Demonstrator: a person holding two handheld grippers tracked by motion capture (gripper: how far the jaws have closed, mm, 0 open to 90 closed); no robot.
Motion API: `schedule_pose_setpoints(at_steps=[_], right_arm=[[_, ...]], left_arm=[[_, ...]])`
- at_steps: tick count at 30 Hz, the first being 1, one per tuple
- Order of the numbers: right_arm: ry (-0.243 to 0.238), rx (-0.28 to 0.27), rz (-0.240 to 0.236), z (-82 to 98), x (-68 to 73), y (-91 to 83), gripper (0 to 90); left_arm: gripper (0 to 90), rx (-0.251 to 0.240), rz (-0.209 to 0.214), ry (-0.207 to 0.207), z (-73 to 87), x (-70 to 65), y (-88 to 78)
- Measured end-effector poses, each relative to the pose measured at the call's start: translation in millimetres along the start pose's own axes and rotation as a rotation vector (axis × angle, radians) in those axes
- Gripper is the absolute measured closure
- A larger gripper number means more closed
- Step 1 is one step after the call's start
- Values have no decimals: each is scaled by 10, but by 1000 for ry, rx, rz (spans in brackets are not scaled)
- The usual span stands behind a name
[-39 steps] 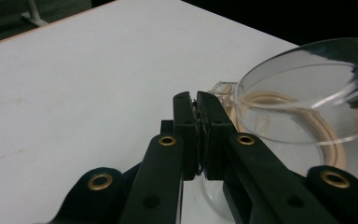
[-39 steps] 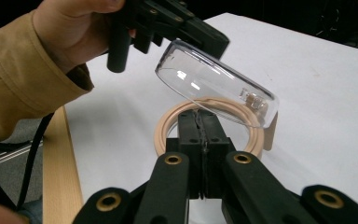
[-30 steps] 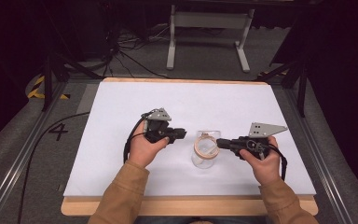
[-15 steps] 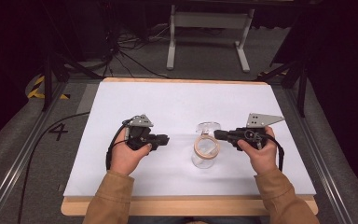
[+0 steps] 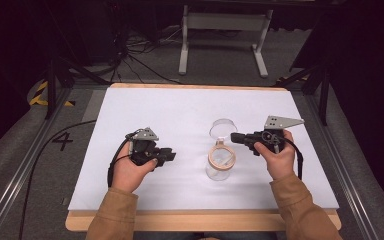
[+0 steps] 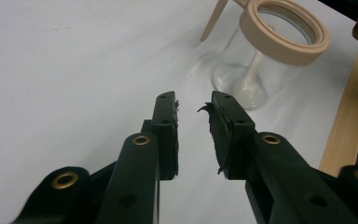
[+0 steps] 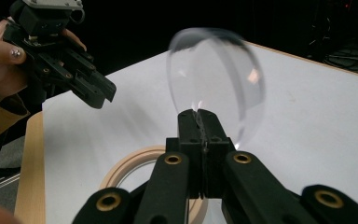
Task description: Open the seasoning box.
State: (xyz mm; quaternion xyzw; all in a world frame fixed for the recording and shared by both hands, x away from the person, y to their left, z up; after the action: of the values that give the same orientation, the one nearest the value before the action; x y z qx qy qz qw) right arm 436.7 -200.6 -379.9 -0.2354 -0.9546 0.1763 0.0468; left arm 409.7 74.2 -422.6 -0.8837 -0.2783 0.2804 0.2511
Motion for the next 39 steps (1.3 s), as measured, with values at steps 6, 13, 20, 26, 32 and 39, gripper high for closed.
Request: schedule_pose_setpoints(at_steps=[6,13,20,26,32,39], right_arm=[[-21,-9,-16,-51,62,-33,900],[-62,20,-7,-83,99,-144,833],[-79,54,32,-119,64,-454,707],[-40,70,82,-53,-75,-687,598],[-38,139,200,82,-268,-868,529],[17,187,300,312,-548,-1071,476]], left_arm=[[689,-5,9,3,-18,-14,20],[471,5,-39,19,-69,-17,72],[339,-25,-79,15,-162,53,12],[328,-85,-159,-35,-215,234,-73],[319,-73,-179,-75,-196,366,-81],[314,-47,-203,-110,-141,499,-22]])
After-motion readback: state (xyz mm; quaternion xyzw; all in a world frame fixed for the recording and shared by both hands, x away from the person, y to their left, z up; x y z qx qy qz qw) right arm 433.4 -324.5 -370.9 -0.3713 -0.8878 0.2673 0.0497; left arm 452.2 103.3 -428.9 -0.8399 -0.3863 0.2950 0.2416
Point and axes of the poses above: each handheld gripper's, and its own axes: y roughly forward along the jaws, z roughly out of its underside, x roughly to its left, the point moved 7 cm from there along y, roughly forward along the jaws, and after that the axes turned 9 degrees about -y, right-handed, at the moved point
